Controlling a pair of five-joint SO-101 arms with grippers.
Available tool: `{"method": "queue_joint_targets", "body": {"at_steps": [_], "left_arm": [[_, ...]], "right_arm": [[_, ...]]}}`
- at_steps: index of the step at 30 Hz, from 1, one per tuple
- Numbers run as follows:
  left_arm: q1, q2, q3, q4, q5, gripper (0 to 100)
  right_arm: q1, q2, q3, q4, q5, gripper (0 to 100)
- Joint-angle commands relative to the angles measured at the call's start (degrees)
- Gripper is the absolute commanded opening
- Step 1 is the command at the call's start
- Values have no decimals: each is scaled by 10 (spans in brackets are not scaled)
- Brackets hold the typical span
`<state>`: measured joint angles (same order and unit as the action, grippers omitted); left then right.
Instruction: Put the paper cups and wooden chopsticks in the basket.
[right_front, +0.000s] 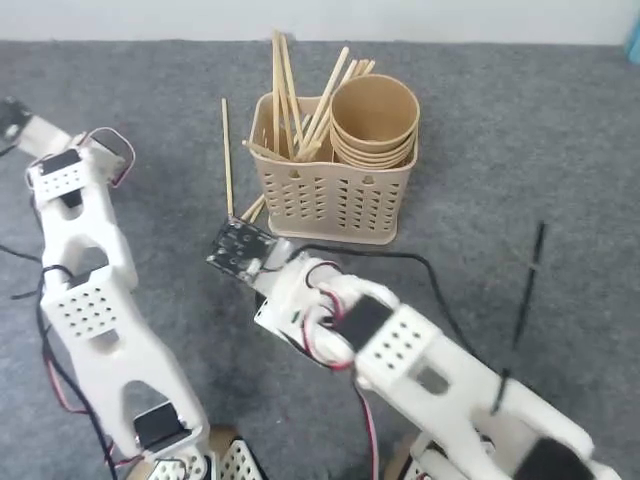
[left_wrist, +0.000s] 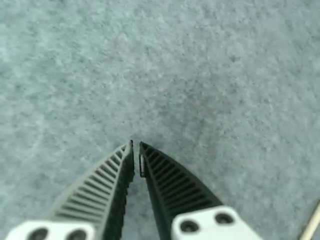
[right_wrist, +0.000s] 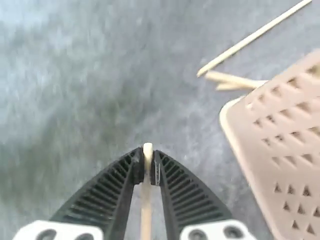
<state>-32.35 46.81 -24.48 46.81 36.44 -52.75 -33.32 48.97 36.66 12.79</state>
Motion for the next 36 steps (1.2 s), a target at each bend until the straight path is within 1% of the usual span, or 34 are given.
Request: {"method": "queue_joint_targets", "body": {"at_steps": [1, 5, 8, 11, 13, 17, 18, 20, 22, 25, 27, 28, 32, 36], "left_arm": [[-2, -27, -23, -10, 5, 15], [-2, -27, -23, -10, 5, 15], [-2, -27, -23, -10, 5, 15], [-3, -27, -23, -11, 5, 15], [-3, -27, -23, -11, 5, 15], [-2, -27, -23, -11, 5, 15], [-2, -27, -23, -11, 5, 15], [-2, -27, -23, -11, 5, 15], [-1, -27, -23, -11, 5, 15], [9, -27, -23, -9, 4, 15], [10, -27, -23, -9, 4, 15], [9, -27, -23, -9, 4, 15], [8, -27, -23, -9, 4, 15], [10, -27, -16, -11, 4, 15]], "right_arm": [[9, -95, 5, -68, -34, 8], [9, -204, -16, -132, -65, 7], [9, -267, -68, -192, -72, 7], [10, -274, -139, -272, -91, 7], [16, -264, -184, -290, -99, 7], [63, -239, -232, -294, -102, 7], [87, -233, -234, -298, -104, 8], [139, -215, -228, -340, -108, 8], [182, -191, -214, -423, -155, 8], [234, -155, -187, -564, -280, 8], [256, -131, -180, -618, -334, 8], [262, -117, -180, -625, -338, 8], [264, -67, -194, -624, -306, 8], [264, -20, -202, -623, -251, 9]]}}
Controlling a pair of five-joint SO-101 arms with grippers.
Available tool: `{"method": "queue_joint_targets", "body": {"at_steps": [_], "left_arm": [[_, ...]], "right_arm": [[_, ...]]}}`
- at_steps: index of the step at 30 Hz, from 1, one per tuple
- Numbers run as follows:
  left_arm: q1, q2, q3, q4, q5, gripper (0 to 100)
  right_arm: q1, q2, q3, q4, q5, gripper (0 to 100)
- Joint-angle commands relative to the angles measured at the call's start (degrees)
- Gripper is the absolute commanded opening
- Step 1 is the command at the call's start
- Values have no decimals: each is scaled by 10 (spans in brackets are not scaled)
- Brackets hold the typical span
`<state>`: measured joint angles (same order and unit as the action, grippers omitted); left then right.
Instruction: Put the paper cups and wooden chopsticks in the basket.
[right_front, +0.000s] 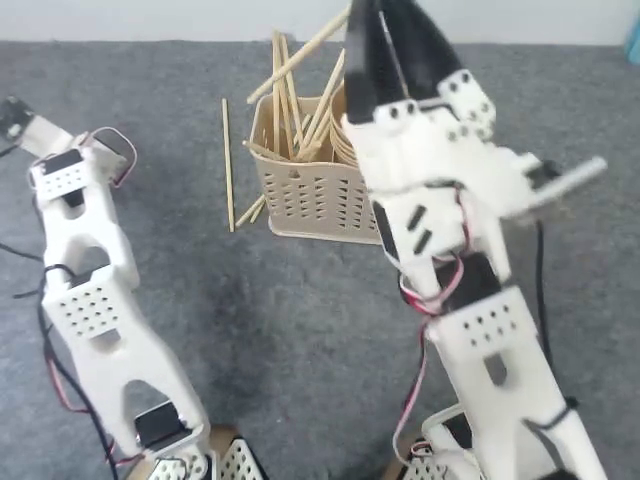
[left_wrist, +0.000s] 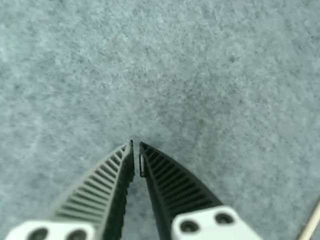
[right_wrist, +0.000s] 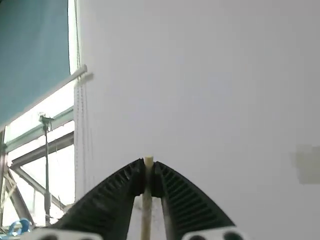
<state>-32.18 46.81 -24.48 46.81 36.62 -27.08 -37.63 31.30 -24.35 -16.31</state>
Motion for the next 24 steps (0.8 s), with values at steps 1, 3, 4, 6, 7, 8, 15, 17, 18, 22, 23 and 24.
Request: {"method": "queue_joint_targets", "body": {"at_steps": [1, 3, 4, 6, 7, 8, 15, 17, 18, 22, 23, 24], "left_arm": [[8, -27, -16, -11, 3, 15], [8, -27, -16, -11, 3, 15], [8, -27, -16, -11, 3, 15], [8, -27, -16, -11, 3, 15], [8, -27, -16, -11, 3, 15], [8, -27, -16, -11, 3, 15], [9, -27, -16, -11, 3, 15], [9, -27, -16, -11, 1, 15], [10, -27, -16, -11, -7, 15], [23, -29, -16, -9, -51, 15], [29, -32, -15, -9, -62, 15], [34, -33, -15, -7, -73, 15]], "right_arm": [[7, 38, -29, -13, 52, 9], [7, 70, -41, -13, 73, 9], [7, 87, -47, -13, 86, 9], [7, 122, -65, -13, 111, 9], [7, 142, -73, -12, 120, 9], [7, 160, -85, 0, 127, 9], [20, 251, -229, 223, 37, 158], [24, 254, -267, 291, -1, 180], [26, 254, -285, 318, -18, 175], [35, 253, -339, 390, -53, 144], [36, 253, -351, 406, -54, 141], [36, 252, -363, 422, -54, 143]]}}
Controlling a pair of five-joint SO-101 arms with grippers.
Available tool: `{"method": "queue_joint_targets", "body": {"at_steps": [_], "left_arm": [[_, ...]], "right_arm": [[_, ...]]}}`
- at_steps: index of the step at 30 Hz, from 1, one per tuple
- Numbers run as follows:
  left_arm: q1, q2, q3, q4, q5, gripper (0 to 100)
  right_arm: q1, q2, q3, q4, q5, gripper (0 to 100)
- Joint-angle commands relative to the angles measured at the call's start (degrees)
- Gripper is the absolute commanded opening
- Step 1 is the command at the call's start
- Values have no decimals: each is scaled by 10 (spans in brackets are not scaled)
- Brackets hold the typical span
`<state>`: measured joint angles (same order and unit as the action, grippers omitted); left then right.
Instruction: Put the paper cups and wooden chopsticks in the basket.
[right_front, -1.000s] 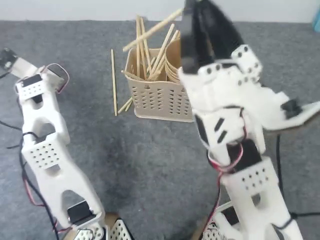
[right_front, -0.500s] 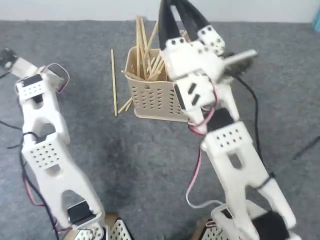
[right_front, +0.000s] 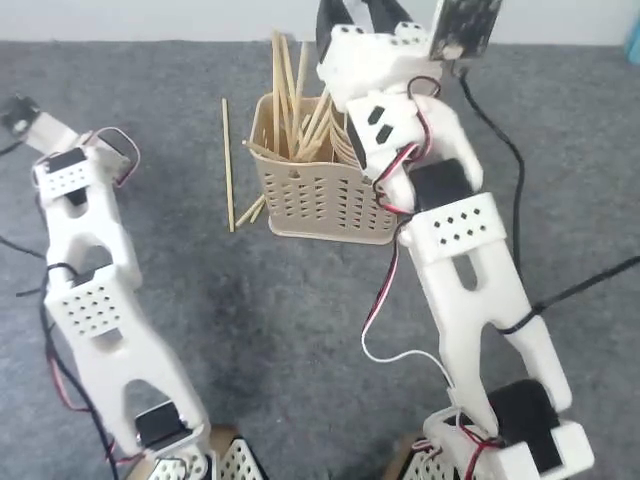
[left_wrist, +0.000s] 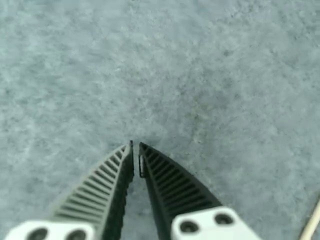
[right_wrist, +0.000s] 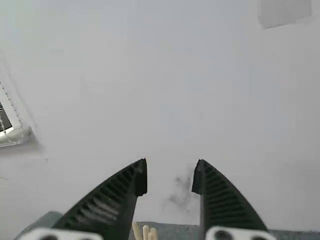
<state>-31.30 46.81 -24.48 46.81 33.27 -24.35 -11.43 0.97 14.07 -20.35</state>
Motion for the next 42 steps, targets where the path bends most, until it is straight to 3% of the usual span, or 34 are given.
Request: {"method": "queue_joint_targets", "body": {"at_steps": [1, 8, 16, 20, 25, 31, 37, 42], "left_arm": [[31, -33, -16, 0, -50, 15], [71, -34, -50, 68, -100, 15], [113, -29, -67, 89, -99, 19], [153, -34, -87, 93, -100, 19], [189, -8, -229, 172, -99, 20], [214, 100, -371, 207, -100, 26], [200, 215, -509, 256, -107, 194], [206, 279, -602, 289, -109, 184]], "right_arm": [[9, -15, -70, 57, -13, 143], [4, -138, -127, 247, -27, 144], [-33, -221, -244, 449, -29, 141], [-39, -191, -265, 463, -28, 141], [-38, -160, -286, 467, -28, 141], [-24, -158, -286, 467, -28, 141], [-17, -159, -286, 466, -28, 141], [-18, -159, -286, 467, -28, 141]]}}
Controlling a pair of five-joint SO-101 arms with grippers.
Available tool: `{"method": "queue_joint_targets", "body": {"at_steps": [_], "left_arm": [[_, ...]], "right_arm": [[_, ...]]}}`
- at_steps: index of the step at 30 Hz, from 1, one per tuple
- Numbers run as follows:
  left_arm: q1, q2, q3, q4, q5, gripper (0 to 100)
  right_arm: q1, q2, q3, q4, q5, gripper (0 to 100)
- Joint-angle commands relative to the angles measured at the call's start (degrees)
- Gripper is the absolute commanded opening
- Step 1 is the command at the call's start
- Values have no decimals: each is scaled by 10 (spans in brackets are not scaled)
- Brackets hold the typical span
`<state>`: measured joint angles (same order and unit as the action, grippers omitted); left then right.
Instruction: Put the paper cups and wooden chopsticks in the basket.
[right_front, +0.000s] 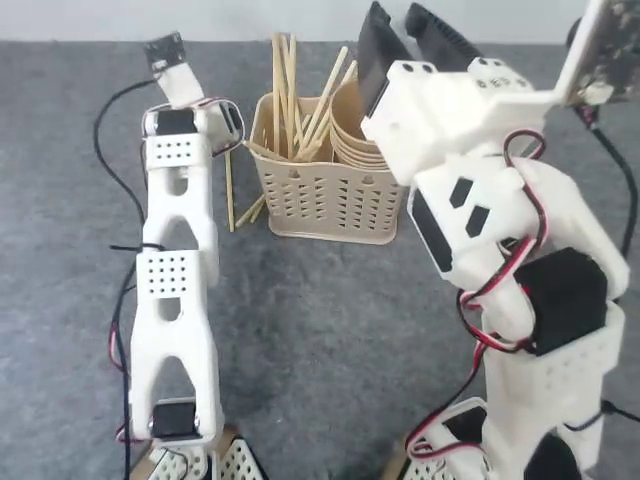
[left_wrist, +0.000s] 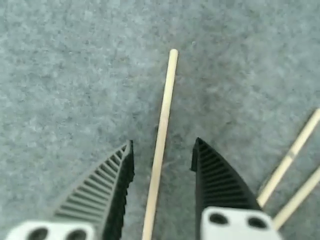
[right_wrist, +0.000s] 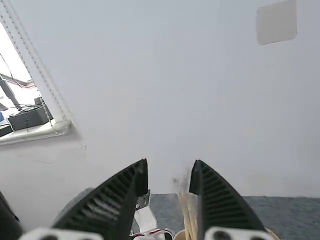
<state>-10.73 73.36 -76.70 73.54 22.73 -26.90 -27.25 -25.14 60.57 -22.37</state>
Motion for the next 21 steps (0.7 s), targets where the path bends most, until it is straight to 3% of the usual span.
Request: {"method": "queue_joint_targets", "body": {"at_steps": [1, 7, 15, 21], "left_arm": [[8, 21, -89, 23, -4, 184], [18, 43, -97, 18, -4, 184], [19, 66, -66, -62, -1, 182], [21, 86, -66, -115, -2, 4]], "right_arm": [[7, 0, -25, 2, -8, 141], [7, -1, -25, 3, -8, 141], [5, -17, -25, 11, -9, 141], [4, -45, -24, 22, -10, 141]]}}
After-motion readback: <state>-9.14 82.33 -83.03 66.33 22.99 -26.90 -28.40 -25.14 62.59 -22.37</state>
